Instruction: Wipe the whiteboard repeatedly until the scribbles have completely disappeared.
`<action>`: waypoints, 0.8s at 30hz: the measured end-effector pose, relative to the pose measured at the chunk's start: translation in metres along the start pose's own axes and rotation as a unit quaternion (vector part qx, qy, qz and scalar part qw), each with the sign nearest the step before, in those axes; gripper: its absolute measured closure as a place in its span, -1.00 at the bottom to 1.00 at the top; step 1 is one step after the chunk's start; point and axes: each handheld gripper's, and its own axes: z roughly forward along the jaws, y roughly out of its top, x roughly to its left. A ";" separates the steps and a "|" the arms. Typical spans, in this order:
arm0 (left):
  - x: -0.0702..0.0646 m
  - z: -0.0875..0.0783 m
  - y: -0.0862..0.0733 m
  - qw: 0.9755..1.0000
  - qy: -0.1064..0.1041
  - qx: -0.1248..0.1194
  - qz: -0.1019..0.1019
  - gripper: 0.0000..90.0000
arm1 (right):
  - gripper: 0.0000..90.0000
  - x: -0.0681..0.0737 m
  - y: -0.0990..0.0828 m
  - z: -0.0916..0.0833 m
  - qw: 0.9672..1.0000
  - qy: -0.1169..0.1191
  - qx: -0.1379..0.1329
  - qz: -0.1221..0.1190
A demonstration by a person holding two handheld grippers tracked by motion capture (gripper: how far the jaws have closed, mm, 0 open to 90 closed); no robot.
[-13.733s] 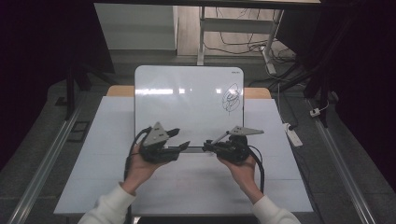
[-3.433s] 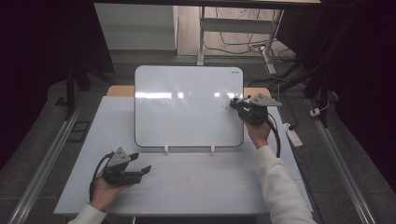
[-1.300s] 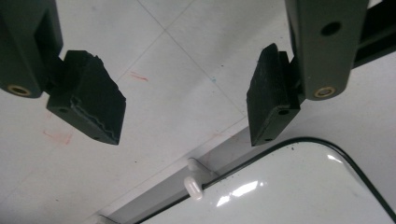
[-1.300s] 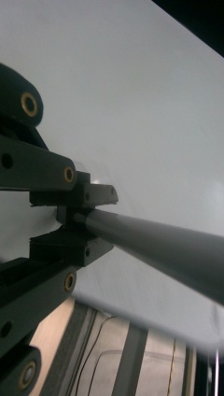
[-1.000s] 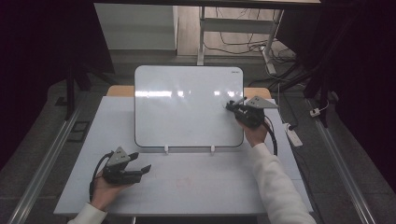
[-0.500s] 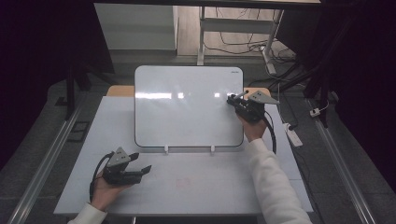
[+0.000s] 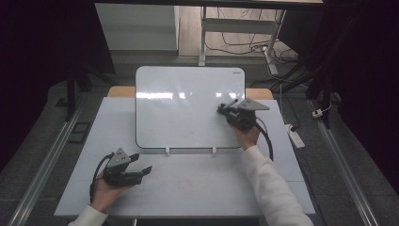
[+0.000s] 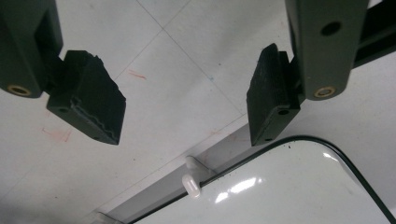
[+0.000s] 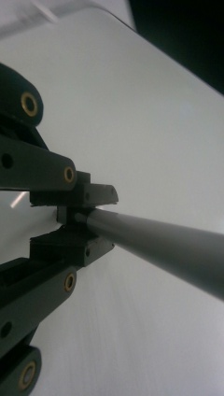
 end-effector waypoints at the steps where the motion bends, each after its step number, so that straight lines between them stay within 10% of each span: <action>1: -0.001 0.000 0.000 1.000 0.000 0.000 0.001 -0.35 | 0.72 0.007 -0.002 0.002 1.000 0.003 0.010 -0.020; 6: -0.002 -0.003 0.000 1.000 -0.001 -0.006 0.003 -0.35 | 0.72 -0.001 0.000 -0.011 1.000 -0.024 0.009 0.013; 13: -0.001 -0.002 0.001 1.000 -0.001 -0.007 0.002 -0.35 | 0.72 0.026 0.005 -0.044 1.000 0.016 -0.002 0.013; 24: -0.004 -0.005 0.001 1.000 0.006 -0.016 0.001 -0.35 | 0.72 0.067 -0.009 -0.072 0.994 0.087 0.052 0.028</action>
